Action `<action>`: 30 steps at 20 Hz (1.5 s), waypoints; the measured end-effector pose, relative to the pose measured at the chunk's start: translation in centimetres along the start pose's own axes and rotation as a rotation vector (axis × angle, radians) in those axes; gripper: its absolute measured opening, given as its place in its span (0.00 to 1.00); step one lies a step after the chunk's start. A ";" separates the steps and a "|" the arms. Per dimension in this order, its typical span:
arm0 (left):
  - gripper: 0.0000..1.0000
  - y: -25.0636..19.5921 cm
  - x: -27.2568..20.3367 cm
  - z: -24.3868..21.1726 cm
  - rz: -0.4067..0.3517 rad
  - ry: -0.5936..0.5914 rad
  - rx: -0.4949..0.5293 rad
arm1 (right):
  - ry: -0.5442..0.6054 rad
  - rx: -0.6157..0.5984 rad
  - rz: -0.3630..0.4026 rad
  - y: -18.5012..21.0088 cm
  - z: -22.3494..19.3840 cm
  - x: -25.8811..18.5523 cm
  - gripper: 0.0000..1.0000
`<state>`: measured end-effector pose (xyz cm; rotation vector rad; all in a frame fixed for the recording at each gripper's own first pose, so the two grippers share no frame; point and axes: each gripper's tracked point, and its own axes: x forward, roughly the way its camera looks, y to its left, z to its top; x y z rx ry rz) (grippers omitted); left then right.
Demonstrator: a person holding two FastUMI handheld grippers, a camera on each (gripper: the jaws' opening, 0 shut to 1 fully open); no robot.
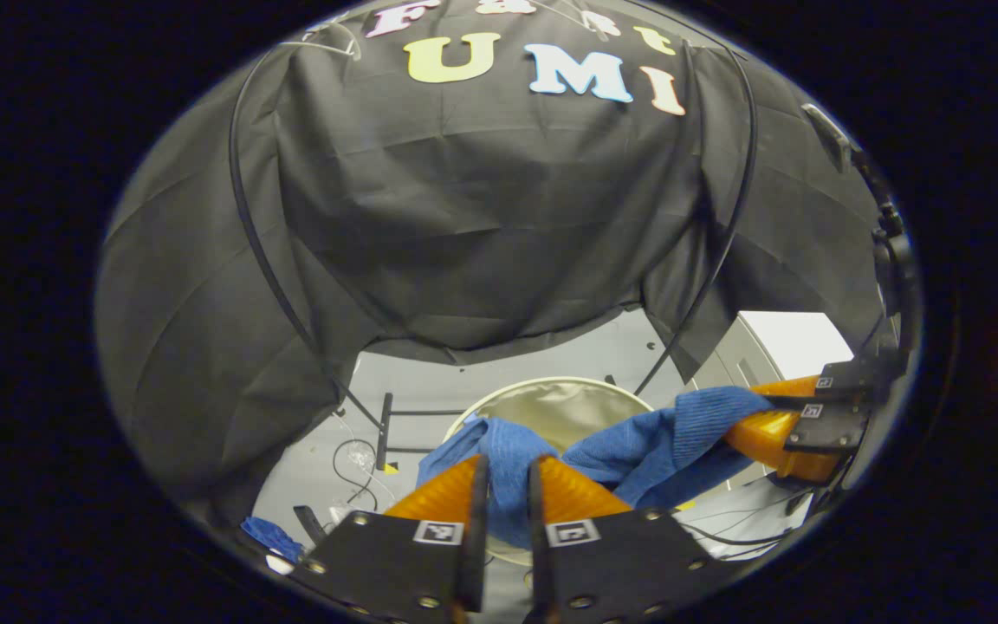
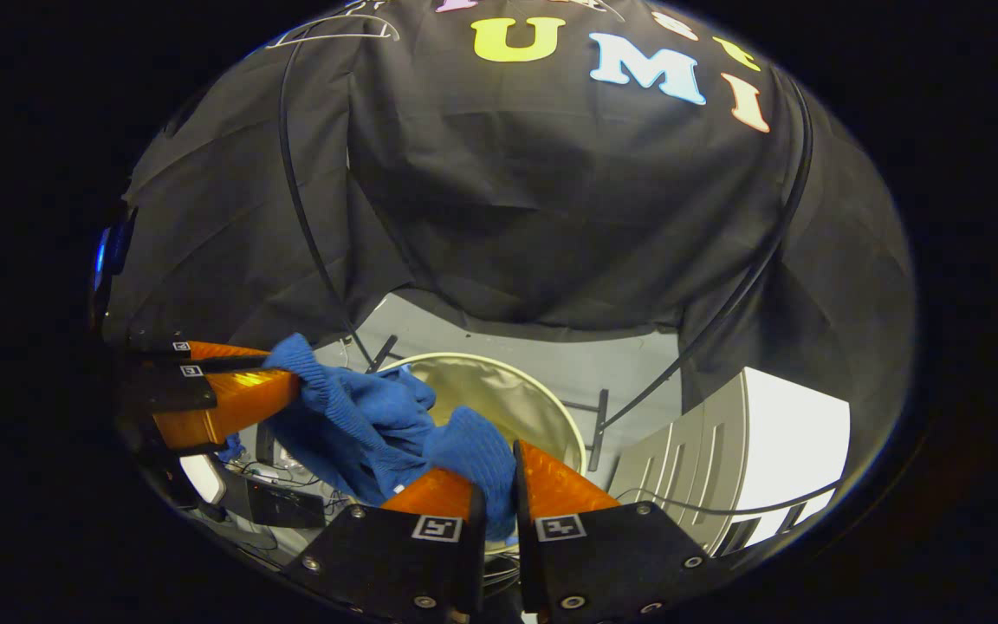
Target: Grasp the clothes on the hanger with both hands and then place them into the laundry hamper below.
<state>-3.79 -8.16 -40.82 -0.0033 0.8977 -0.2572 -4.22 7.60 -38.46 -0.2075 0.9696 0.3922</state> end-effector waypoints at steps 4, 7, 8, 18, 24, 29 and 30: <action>0.85 -0.2 -0.2 0.4 0.019 -0.018 0.020 | -0.015 -0.009 -0.027 -0.6 0.1 -0.8 0.81; 0.93 0.0 -1.0 1.7 0.022 -0.047 0.026 | -0.030 0.001 -0.041 -1.0 0.5 -1.4 0.97; 0.93 0.0 -1.4 2.5 0.020 -0.062 0.029 | -0.041 0.004 -0.047 -1.2 0.9 -1.8 0.97; 0.87 2.4 -11.6 16.3 0.094 -0.432 0.060 | -0.339 0.012 -0.133 -6.0 10.5 -11.1 0.96; 0.99 0.3 -18.9 23.1 0.112 -0.605 0.018 | -0.554 0.018 -0.208 -9.1 14.9 -20.2 0.96; 0.98 -1.9 -26.6 26.1 0.118 -0.748 0.013 | -0.732 0.034 -0.248 -10.6 16.5 -27.5 0.96; 0.98 -2.3 -27.9 26.5 0.119 -0.764 0.005 | -0.753 0.038 -0.249 -10.9 16.7 -29.0 0.96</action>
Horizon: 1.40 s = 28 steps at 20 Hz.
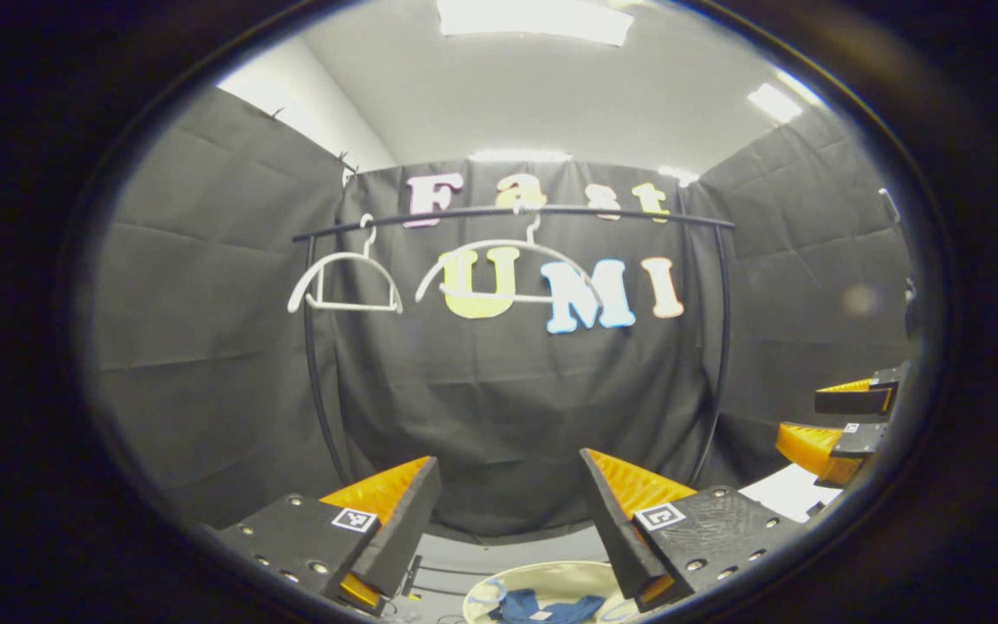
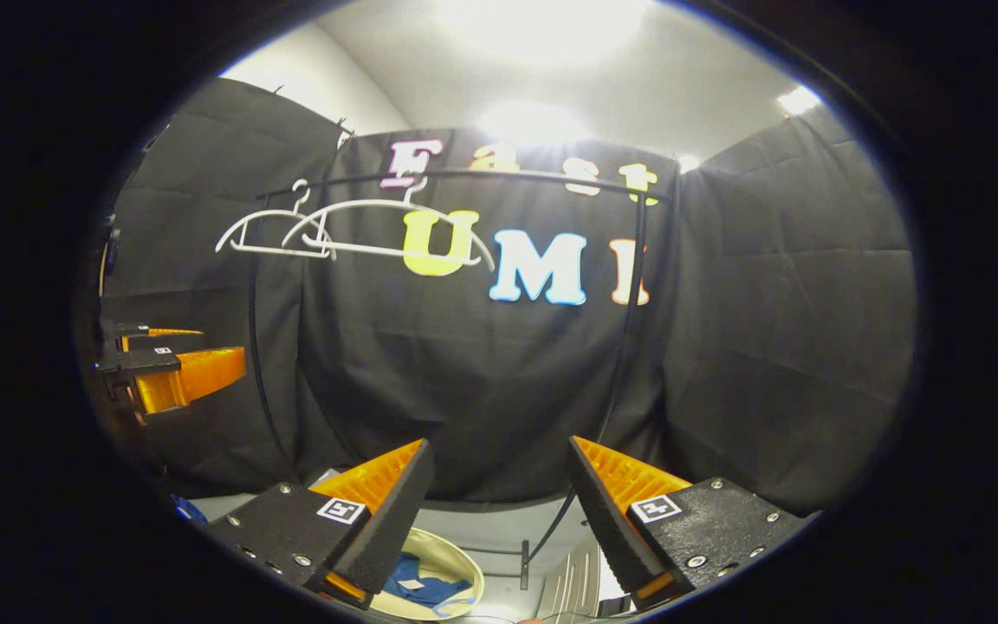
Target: Grasp the clothes on the hanger with both hands and then place them into the laundry hamper below.
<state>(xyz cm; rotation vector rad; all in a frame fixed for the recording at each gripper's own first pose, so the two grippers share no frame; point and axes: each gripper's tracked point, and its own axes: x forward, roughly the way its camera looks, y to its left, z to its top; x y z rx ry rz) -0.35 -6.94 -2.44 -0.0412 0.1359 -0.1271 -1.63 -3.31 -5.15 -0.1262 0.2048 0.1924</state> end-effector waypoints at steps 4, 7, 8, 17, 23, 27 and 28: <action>0.97 0.4 -2.4 3.5 0.034 -0.064 -0.009 | -0.072 0.027 -0.003 -1.6 2.7 -3.1 0.95; 0.97 1.0 -5.4 4.9 0.074 -0.108 0.015 | -0.109 0.038 -0.010 -2.9 3.5 -5.0 0.95; 0.97 1.2 -6.0 5.4 0.081 -0.123 0.022 | -0.122 0.042 -0.016 -3.4 3.8 -5.6 0.95; 0.97 1.8 -9.5 7.1 0.123 -0.162 0.058 | -0.174 0.088 -0.038 -4.7 4.5 -8.7 0.96; 0.97 1.5 -10.9 7.3 0.116 -0.171 0.063 | -0.176 0.102 -0.043 -5.0 4.5 -9.2 0.95; 0.97 1.6 -11.1 7.5 0.119 -0.175 0.070 | -0.184 0.104 -0.049 -5.1 4.7 -9.5 0.95; 0.97 1.5 -11.0 7.6 0.118 -0.175 0.069 | -0.182 0.103 -0.049 -5.1 4.8 -9.5 0.95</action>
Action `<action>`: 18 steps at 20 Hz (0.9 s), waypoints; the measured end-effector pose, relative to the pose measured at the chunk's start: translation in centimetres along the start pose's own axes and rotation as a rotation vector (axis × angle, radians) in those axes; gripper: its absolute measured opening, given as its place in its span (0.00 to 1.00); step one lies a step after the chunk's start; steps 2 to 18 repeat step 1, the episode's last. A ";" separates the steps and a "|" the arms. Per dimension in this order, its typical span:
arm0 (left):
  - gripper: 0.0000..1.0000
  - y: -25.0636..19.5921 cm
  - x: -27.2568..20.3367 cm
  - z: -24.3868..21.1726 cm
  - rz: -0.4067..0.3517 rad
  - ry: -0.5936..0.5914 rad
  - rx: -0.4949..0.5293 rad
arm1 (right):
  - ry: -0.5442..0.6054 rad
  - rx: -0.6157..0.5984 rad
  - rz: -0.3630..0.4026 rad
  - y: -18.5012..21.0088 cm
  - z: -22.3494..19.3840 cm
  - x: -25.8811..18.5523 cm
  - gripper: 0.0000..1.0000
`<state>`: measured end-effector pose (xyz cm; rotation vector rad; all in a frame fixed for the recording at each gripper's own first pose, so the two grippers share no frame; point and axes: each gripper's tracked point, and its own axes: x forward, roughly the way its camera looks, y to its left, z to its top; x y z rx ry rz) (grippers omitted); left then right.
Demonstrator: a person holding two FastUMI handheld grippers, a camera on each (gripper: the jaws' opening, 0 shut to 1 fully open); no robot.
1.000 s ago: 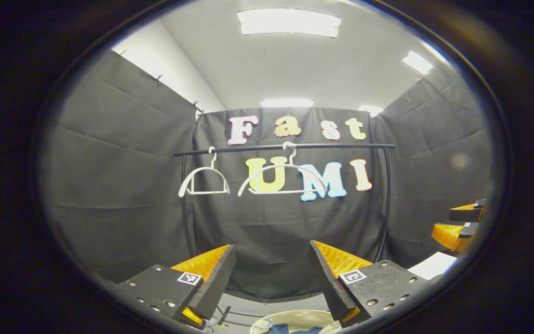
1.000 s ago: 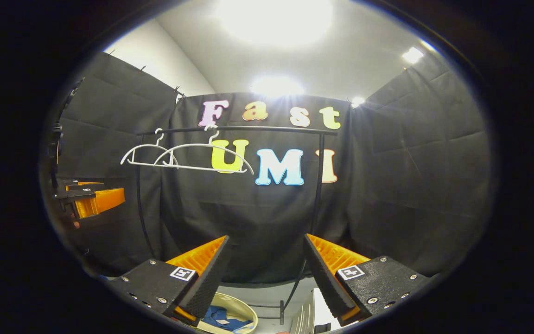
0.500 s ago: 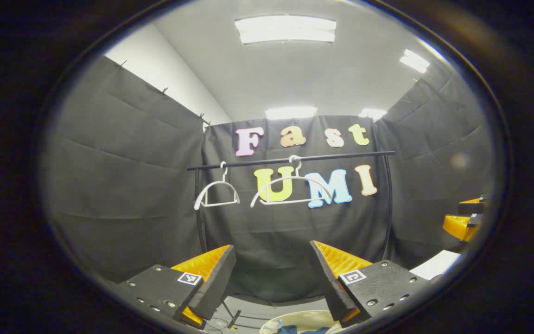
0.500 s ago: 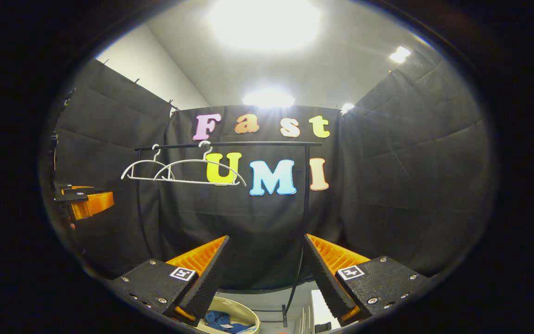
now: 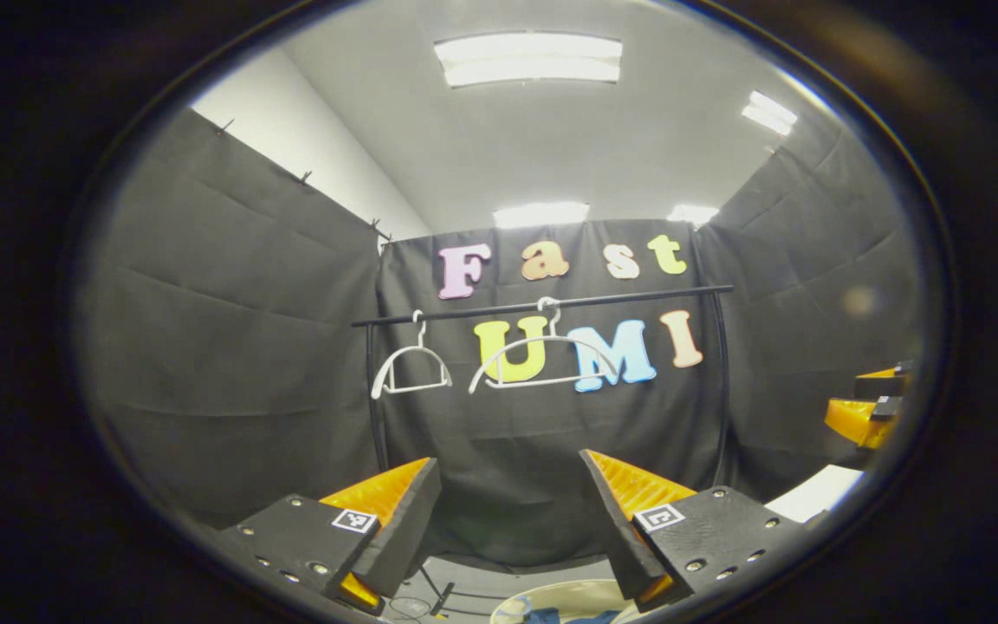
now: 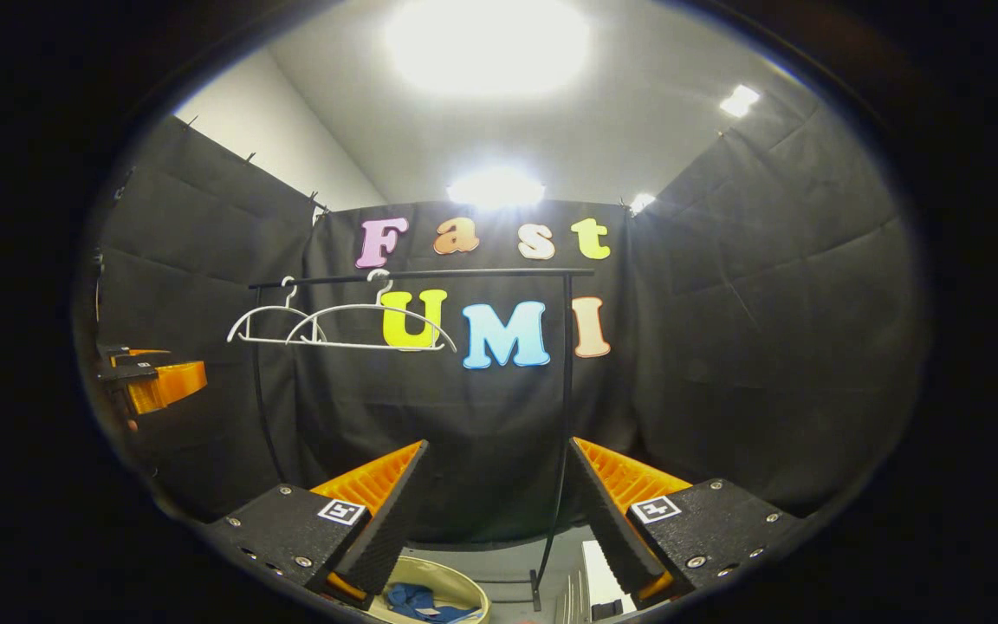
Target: Grasp the clothes on the hanger with both hands and then place them into the laundry hamper below.
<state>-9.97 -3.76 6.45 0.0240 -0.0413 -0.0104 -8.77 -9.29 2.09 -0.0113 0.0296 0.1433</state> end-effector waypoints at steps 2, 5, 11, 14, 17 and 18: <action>0.97 0.0 0.1 -0.2 0.003 0.000 -0.001 | 0.001 0.001 -0.001 -0.1 -0.1 0.0 0.95; 0.97 0.0 0.1 -0.2 0.003 0.000 -0.001 | 0.001 0.001 -0.001 -0.1 -0.1 0.0 0.95; 0.97 0.0 0.1 -0.2 0.003 0.000 -0.001 | 0.001 0.001 -0.001 -0.1 -0.1 0.0 0.95; 0.97 0.0 0.1 -0.2 0.003 0.000 -0.001 | 0.001 0.001 -0.001 -0.1 -0.1 0.0 0.95; 0.97 0.0 0.1 -0.2 0.003 0.000 -0.001 | 0.001 0.001 -0.001 -0.1 -0.1 0.0 0.95; 0.97 0.0 0.1 -0.2 0.003 0.000 -0.001 | 0.001 0.001 -0.001 -0.1 -0.1 0.0 0.95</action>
